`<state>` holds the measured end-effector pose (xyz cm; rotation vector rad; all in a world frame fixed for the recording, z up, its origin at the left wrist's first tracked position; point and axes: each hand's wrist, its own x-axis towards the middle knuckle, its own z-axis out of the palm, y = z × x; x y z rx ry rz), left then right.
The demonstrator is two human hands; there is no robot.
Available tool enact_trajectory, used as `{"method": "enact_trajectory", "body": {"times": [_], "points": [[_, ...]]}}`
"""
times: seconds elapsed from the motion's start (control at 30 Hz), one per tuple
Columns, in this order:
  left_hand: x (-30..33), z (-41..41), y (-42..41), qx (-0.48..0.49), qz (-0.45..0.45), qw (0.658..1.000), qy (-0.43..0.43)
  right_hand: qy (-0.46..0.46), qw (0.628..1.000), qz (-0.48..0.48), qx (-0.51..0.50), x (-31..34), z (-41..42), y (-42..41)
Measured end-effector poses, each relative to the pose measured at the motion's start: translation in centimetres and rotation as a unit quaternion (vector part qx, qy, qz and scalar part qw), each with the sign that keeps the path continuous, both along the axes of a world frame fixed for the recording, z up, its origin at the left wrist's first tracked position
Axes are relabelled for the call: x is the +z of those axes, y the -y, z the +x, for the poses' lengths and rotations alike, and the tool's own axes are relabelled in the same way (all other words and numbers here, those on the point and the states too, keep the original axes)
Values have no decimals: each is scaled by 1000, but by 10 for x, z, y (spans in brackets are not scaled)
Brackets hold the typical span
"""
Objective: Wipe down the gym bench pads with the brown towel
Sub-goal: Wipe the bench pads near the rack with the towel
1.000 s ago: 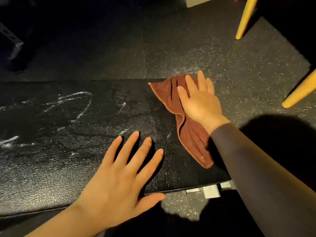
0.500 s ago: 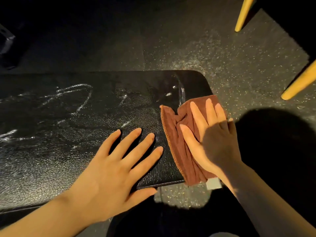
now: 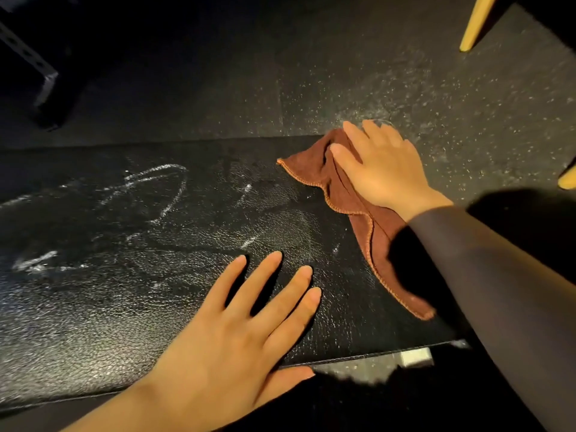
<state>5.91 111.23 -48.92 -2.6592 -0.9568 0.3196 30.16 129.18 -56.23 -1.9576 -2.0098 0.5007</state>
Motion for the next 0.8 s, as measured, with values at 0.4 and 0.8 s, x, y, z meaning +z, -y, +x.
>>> {"method": "enact_trajectory", "body": {"times": [0.4, 0.8], "points": [[3, -2, -3, -6, -5, 1000, 7, 41, 999, 7, 8, 10, -9, 132], [-3, -2, -2, -14, 6, 1000, 19, 52, 998, 44, -10, 10, -11, 173]]}}
